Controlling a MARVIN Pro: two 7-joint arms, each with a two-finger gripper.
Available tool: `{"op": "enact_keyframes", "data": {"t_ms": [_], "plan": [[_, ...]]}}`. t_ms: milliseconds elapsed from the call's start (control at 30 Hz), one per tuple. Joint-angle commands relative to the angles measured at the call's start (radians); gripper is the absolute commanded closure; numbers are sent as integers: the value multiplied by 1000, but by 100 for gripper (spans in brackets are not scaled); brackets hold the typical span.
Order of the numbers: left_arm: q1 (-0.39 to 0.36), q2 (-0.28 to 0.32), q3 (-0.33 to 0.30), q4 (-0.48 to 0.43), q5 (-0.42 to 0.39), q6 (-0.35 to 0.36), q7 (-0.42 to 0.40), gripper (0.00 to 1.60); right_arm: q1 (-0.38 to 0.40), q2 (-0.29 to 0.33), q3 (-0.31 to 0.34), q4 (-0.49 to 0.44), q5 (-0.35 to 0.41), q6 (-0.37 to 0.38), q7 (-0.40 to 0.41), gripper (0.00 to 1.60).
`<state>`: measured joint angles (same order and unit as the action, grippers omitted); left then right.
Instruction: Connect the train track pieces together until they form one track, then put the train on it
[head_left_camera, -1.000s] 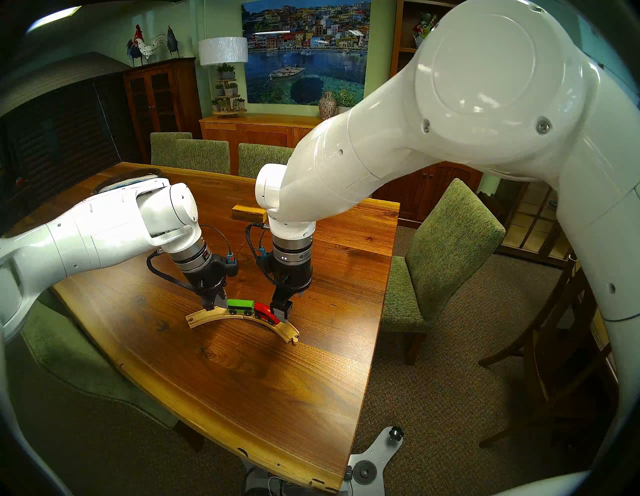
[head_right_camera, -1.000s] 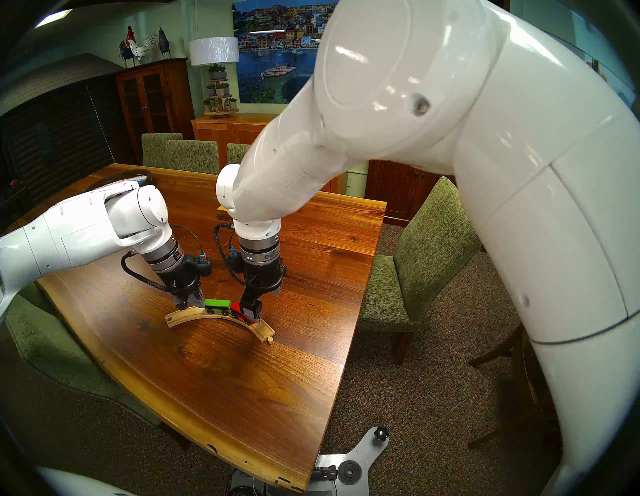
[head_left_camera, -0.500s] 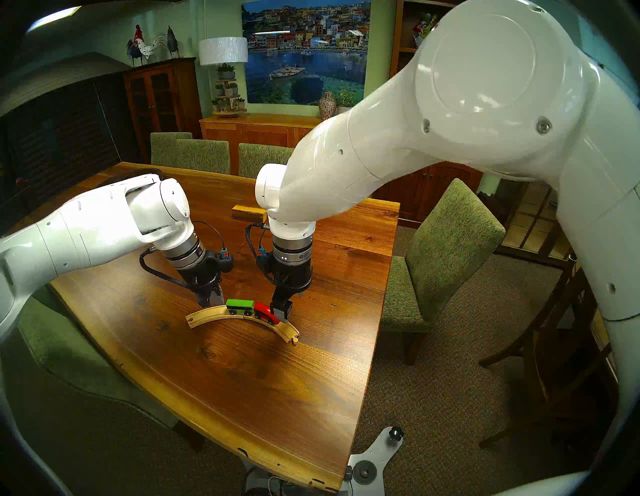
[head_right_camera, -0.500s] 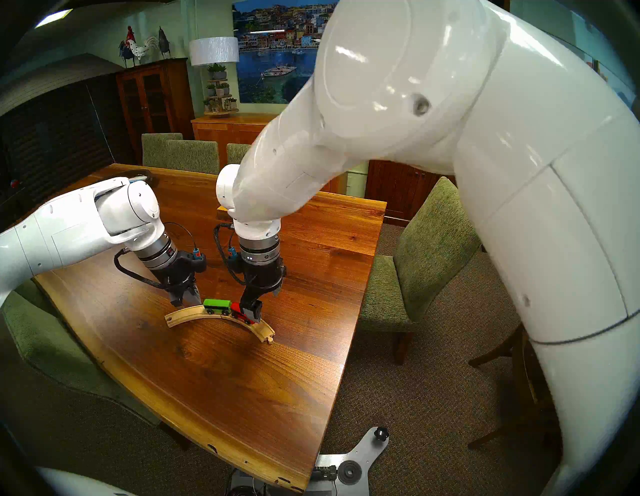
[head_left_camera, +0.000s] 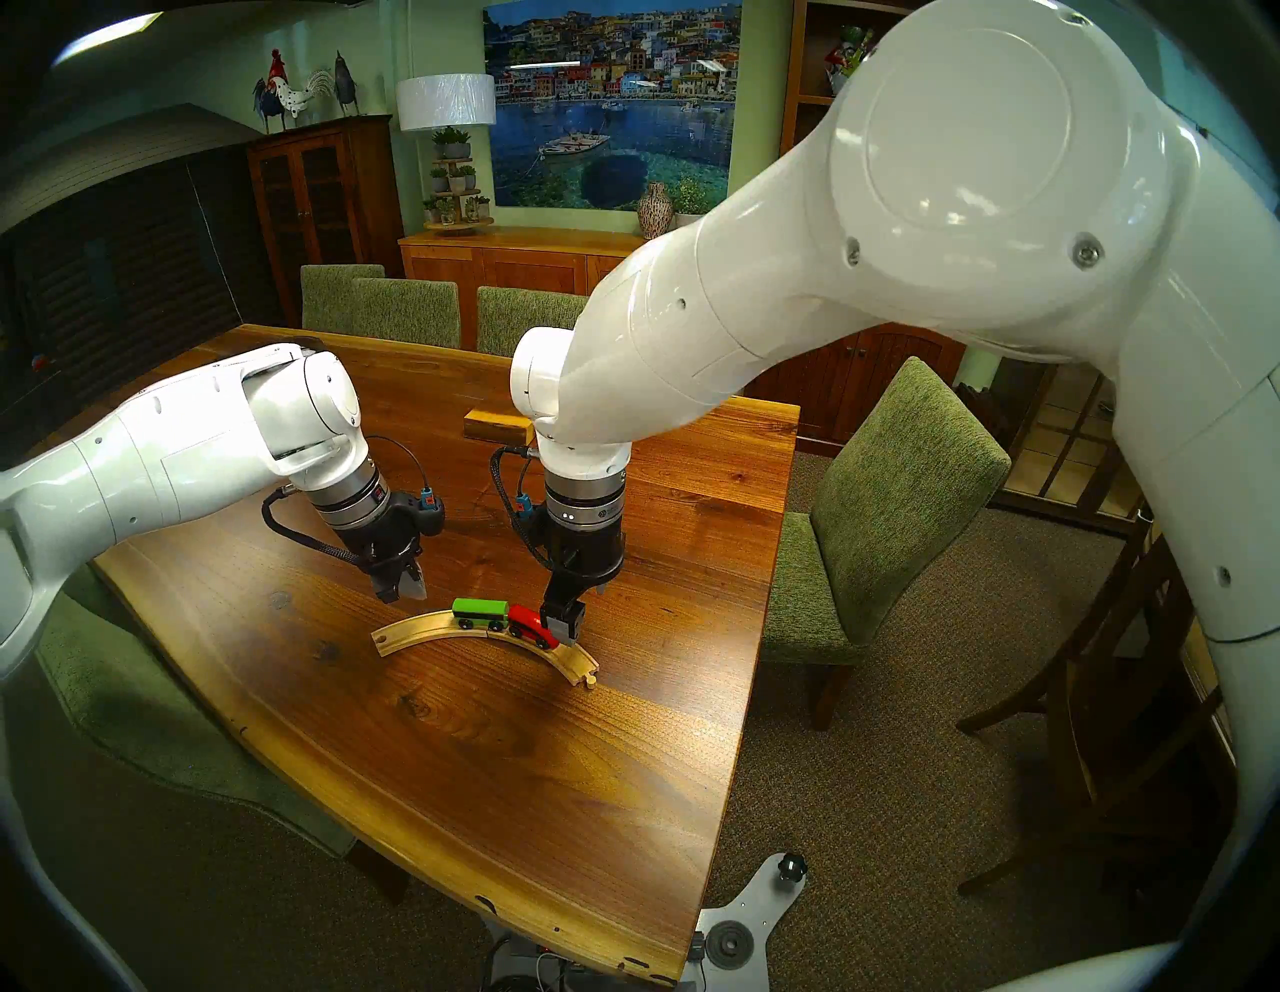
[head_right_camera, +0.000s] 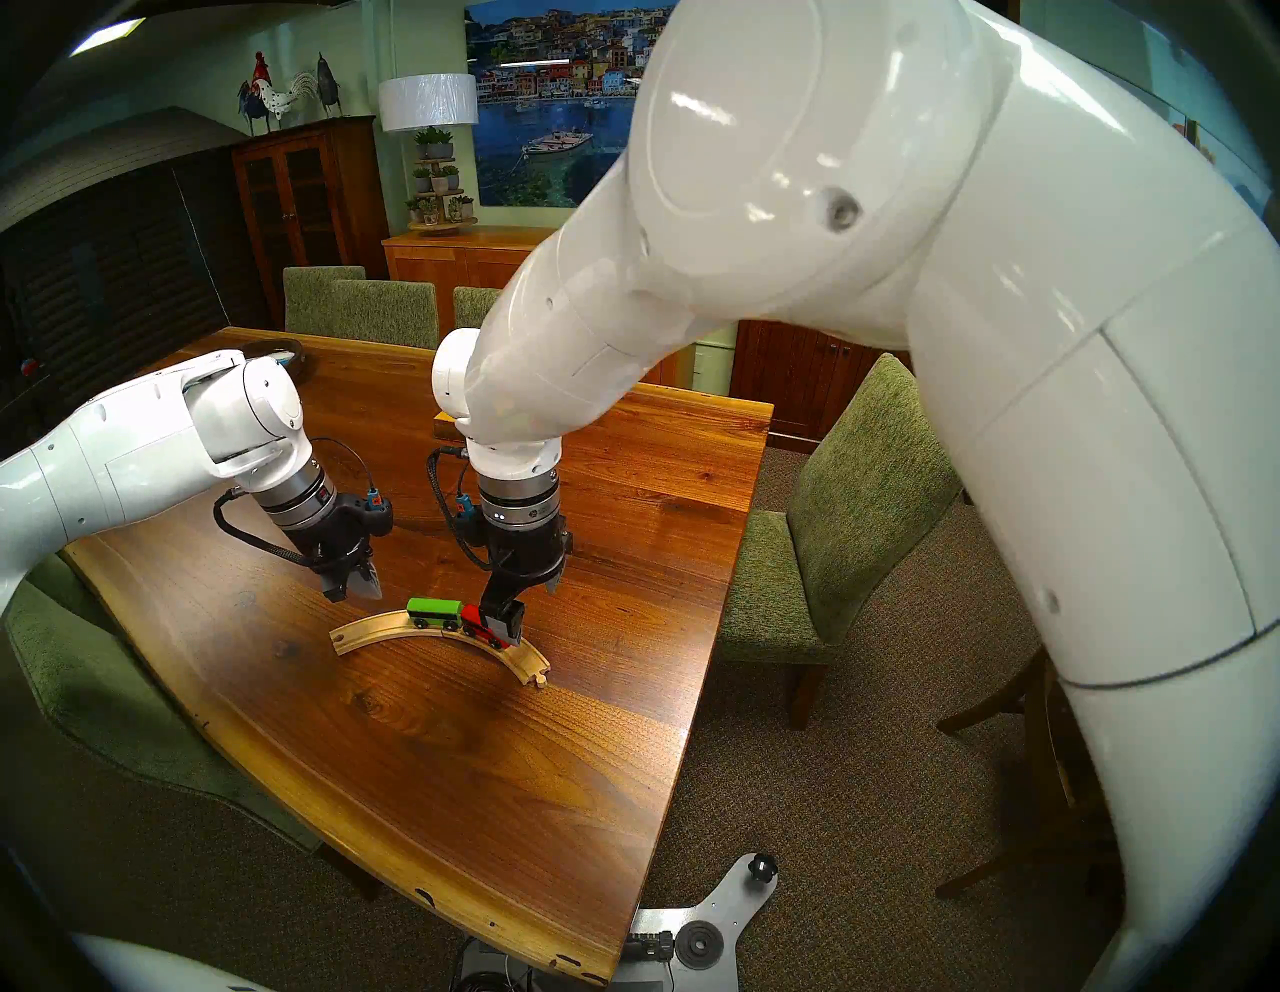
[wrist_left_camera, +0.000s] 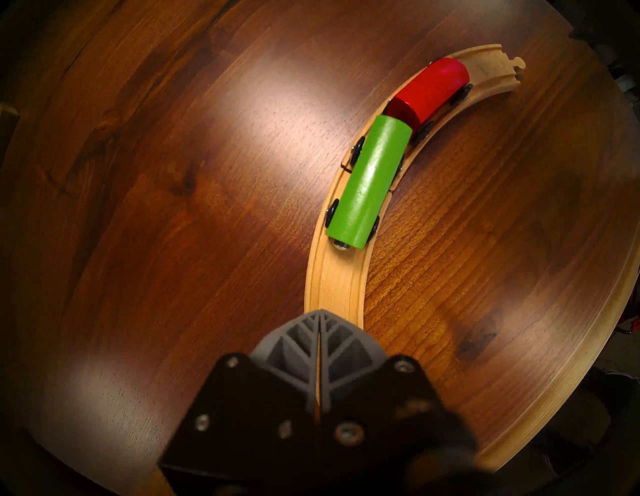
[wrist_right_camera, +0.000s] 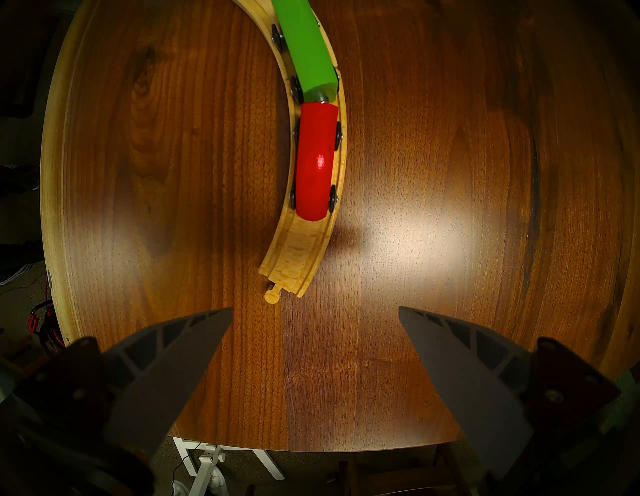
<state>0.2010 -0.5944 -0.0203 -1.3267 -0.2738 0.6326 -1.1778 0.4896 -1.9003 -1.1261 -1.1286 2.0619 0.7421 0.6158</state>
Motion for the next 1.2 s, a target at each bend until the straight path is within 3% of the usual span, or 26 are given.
{"op": "enact_keyframes", "data": {"t_ms": [0,133,333,933,1167], "plan": [[-5,-42,-18,21,-11,-4,13,160,24,12,1,15,0,-2,-2,0],[24,-63,-26,28,-15,-7,63,160,24,12,1,15,0,-2,-2,0],[45,-115,-23,96,-41,-22,66,160,23,12,1,15,0,-2,-2,0],[31,-179,-48,114,-79,-7,65,160,23,12,1,16,0,-2,-2,0],[35,-185,-53,81,-86,10,62,160,23,12,1,16,0,-2,-2,0]]}}
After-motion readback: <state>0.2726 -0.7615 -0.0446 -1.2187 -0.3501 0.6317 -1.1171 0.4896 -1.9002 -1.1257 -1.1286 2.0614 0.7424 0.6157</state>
